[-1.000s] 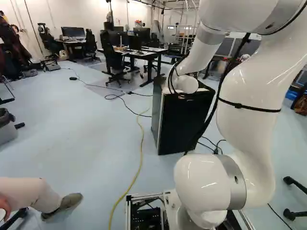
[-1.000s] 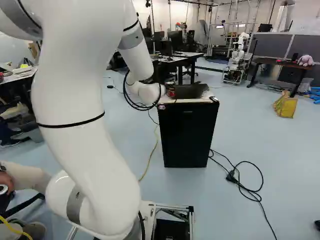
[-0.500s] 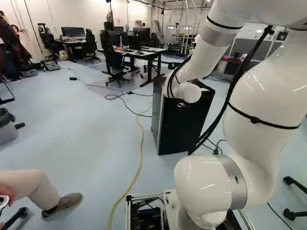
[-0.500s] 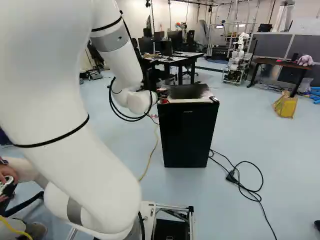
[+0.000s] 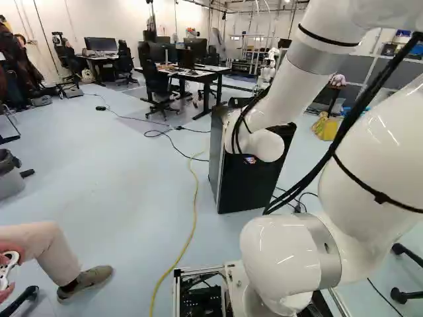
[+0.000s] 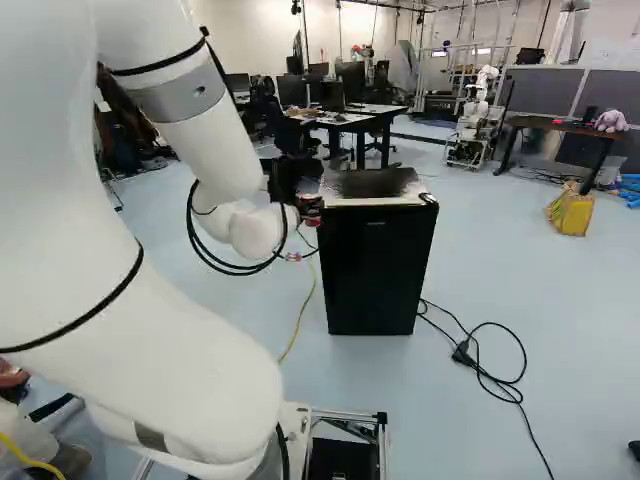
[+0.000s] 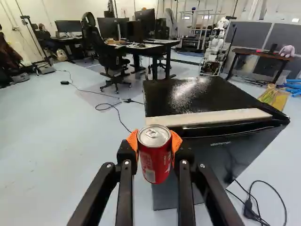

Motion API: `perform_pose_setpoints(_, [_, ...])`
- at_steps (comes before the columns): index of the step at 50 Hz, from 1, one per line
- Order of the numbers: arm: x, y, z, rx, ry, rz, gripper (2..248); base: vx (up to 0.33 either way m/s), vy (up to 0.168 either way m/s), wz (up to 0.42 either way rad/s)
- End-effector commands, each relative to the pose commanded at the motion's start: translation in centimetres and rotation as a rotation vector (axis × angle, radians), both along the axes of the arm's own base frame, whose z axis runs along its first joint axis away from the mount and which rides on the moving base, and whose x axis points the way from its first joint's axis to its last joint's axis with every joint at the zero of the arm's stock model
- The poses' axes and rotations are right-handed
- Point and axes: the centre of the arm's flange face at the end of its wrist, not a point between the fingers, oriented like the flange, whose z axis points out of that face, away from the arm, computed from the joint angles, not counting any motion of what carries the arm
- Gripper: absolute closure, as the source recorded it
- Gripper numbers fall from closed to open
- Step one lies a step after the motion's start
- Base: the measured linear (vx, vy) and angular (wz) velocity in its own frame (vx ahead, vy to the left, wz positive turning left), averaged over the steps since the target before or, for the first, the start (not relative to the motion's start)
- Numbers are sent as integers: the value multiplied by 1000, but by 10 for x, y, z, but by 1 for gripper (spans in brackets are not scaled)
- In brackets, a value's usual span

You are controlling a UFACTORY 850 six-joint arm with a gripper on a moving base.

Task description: Grab a drink from the fridge

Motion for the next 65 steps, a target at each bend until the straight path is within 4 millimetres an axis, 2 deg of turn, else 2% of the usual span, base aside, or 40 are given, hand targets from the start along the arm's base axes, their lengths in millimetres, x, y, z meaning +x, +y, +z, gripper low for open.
perform_pose_setpoints(16, [-34,8,-12,-3,16,28,160,0,0,0])
perform_pose_setpoints(32, [-58,13,-22,-5,27,47,160,0,0,0])
perform_pose_setpoints(48, [-71,15,-27,-6,33,57,160,0,0,0])
perform_pose_setpoints(65, [-74,16,-29,-6,34,59,160,0,0,0])
